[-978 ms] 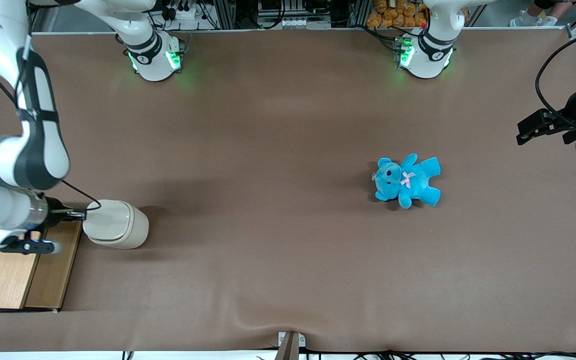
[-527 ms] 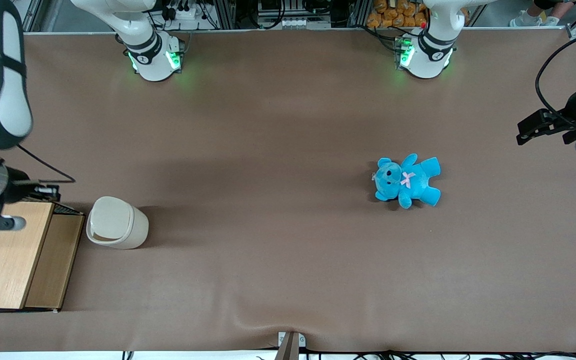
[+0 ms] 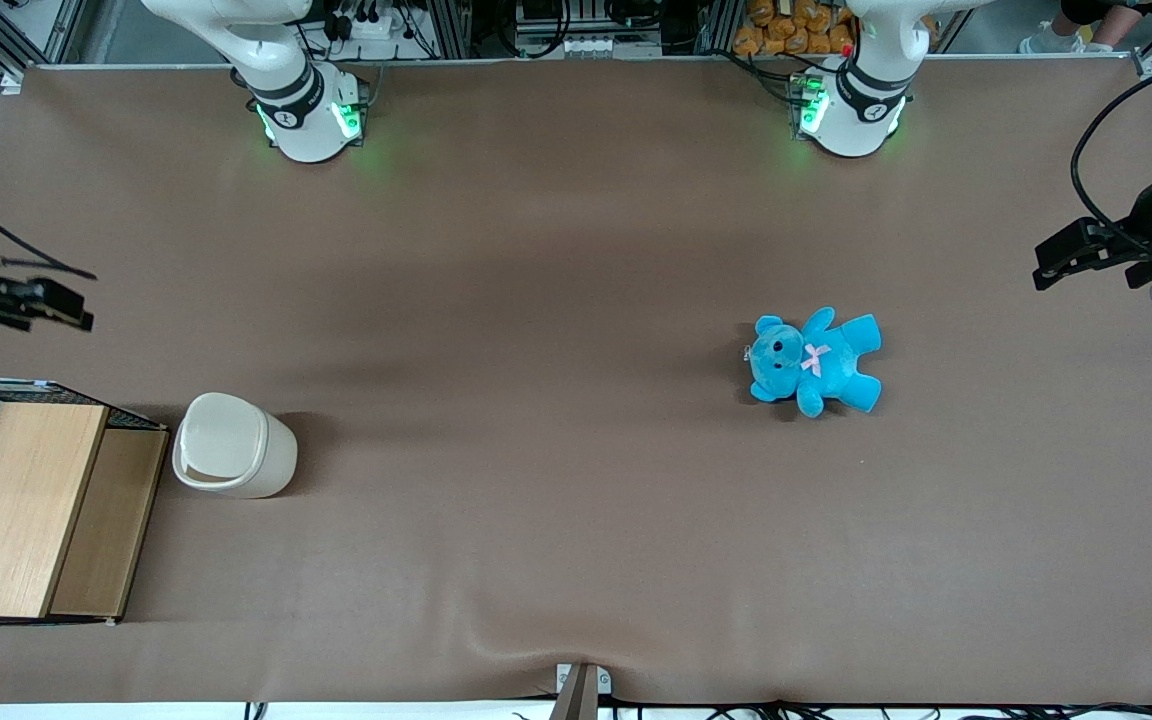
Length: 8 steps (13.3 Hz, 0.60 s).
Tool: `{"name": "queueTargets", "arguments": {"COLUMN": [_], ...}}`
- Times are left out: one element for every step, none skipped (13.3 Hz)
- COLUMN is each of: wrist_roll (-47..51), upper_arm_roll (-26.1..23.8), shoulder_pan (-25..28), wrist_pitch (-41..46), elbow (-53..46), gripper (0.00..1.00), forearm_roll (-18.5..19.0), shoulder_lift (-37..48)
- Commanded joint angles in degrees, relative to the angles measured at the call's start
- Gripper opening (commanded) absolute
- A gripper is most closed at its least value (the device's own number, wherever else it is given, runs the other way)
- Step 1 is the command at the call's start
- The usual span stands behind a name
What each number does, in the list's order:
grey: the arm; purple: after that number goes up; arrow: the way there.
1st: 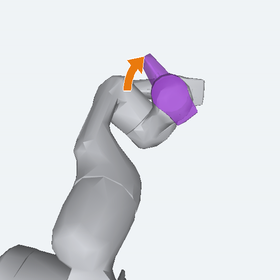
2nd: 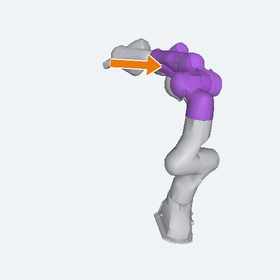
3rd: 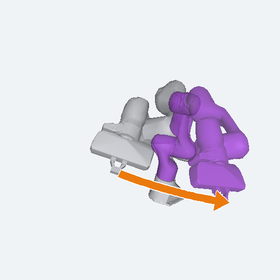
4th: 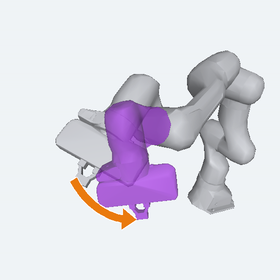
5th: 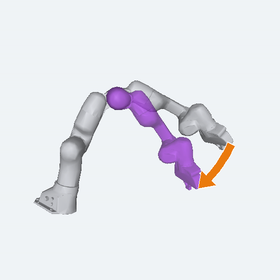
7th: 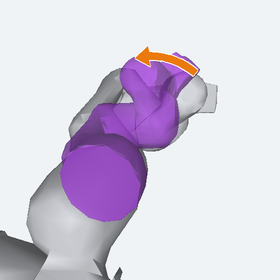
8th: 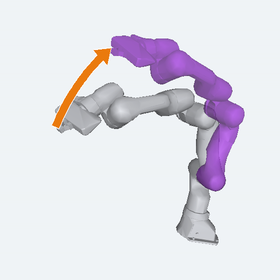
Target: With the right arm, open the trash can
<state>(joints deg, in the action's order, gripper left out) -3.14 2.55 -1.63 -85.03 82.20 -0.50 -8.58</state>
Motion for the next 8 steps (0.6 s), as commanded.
{"name": "queueTargets", "arguments": {"wrist_roll": [1.29,2.60,3.23,3.84,3.93,4.63,6.90,8.14], "upper_arm_roll": [-0.09,-0.09,0.00,0.00,-0.09,-0.09,-0.18,-0.26], "shoulder_pan": [-0.13,-0.13,-0.13,-0.13,-0.13,-0.04,0.13,0.22], "wrist_pitch": [6.34,9.59,11.62,13.29,13.49,13.66,14.18,14.54], "elbow": [-5.62,-7.91,-8.89,-9.68,-9.69,-9.17,-7.77,-6.80], "gripper": [1.00,1.00,1.00,1.00,1.00,1.00,1.00,1.00], "forearm_roll": [-0.29,-0.55,-1.25,-1.52,-1.78,-1.79,-1.79,-1.79], "shoulder_lift": [0.32,0.32,0.41,0.93,2.42,4.87,6.54,7.78]}}
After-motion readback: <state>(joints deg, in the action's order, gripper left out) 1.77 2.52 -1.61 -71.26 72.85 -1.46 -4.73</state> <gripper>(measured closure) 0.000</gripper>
